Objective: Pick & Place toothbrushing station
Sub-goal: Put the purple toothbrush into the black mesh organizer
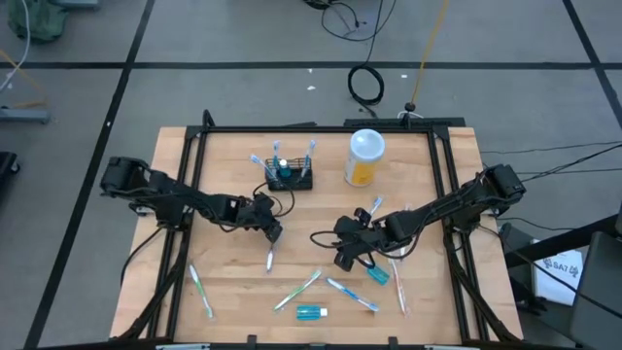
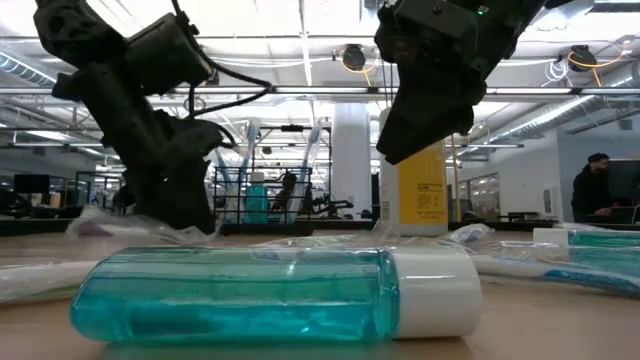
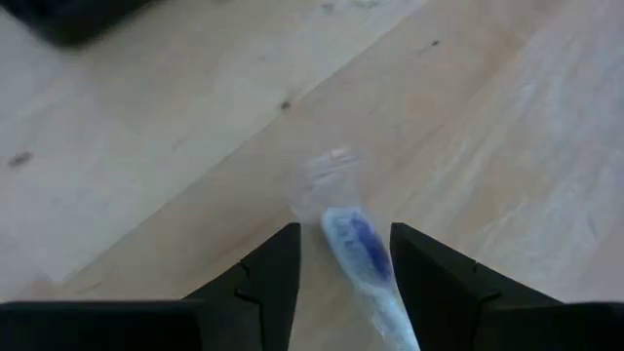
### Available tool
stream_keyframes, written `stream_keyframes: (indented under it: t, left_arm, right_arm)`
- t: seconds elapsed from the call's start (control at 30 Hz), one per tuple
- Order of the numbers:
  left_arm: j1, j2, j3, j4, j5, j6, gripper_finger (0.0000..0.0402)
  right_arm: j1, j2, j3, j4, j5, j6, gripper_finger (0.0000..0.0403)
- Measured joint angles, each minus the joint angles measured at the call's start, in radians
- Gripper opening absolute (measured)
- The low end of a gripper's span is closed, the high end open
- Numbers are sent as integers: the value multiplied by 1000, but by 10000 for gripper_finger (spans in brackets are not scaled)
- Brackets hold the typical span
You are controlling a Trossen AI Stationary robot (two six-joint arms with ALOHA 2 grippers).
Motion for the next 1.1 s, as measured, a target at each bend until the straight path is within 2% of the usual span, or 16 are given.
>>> stream_keyframes:
  t: [0.23, 0.53, 0.67, 0.77, 0.9, 1.1]
  left_arm:
    - [-8, 20, 1, 34, -8, 11, 150]
    - [-13, 23, -1, 55, 3, 9, 40]
    - [-14, 24, -2, 120, 79, 66, 9]
    - [-14, 25, -3, 253, 157, 113, 9]
    - [-14, 24, -3, 528, 275, 198, 22]
    - [-9, 23, -2, 983, 435, 316, 25]
  right_arm:
    - [0, 0, 0, 1, 0, -4, 155]
    - [0, 0, 0, 2, -1, -4, 155]
    - [0, 0, 0, 2, -1, -4, 155]
    - [0, 0, 0, 3, 0, -11, 155]
    - [0, 0, 0, 34, 1, -57, 155]
    - [-12, 0, 0, 231, 3, -242, 155]
